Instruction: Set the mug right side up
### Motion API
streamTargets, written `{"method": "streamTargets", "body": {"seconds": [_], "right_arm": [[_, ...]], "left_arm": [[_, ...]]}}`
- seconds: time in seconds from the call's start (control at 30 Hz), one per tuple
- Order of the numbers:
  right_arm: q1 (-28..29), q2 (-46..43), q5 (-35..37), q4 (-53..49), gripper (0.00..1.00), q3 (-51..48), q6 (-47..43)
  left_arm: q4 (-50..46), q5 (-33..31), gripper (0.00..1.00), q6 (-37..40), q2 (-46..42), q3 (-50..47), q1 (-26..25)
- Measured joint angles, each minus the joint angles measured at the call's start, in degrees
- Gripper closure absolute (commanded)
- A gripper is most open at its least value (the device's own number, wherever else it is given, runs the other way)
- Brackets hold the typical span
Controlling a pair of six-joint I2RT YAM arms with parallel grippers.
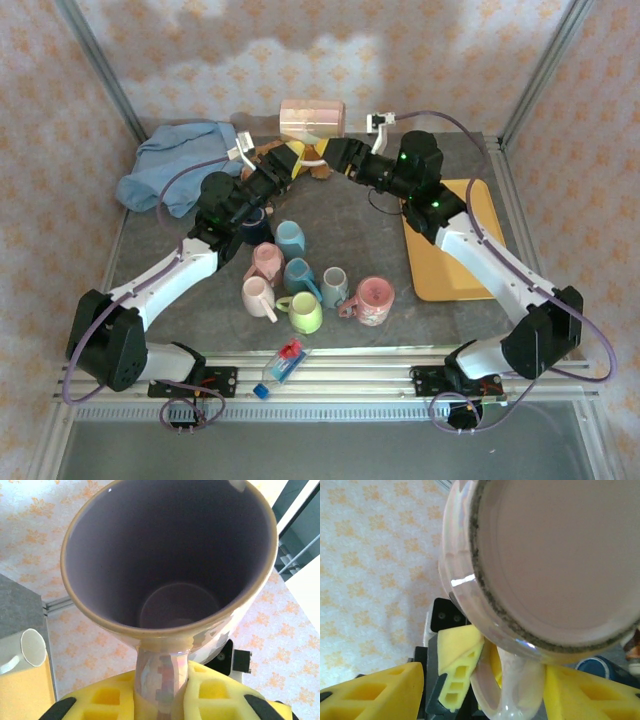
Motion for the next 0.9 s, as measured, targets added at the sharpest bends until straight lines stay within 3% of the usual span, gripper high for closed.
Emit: {"method": "streamTargets", "body": {"seconds": [0.27,0.53,0.7,0.9], "right_arm": [[0.0,-4.3,5.2,-15.5,0.38,1.2,-9.5],[-0.9,-4.5,12.1,-36.7,0.40,10.2,-17.5],[-8.0,-4.5,10.9,-44.3,0.43,13.4,-18.5],[-17.9,-4.5,4.8,-49.6,0.44,13.5,-17.8]], "left_arm": [[-14.3,1.1,1.00,11.1,-1.6,3.6,0.0],[-32.7,1.7,1.00,27.4,-1.7,11.6,-2.2],[-41.9,1.7,1.00,38.0,0.4,17.2,-4.9],[-46.3,1.9,1.00,47.1,5.9,20.0,-5.7]]}}
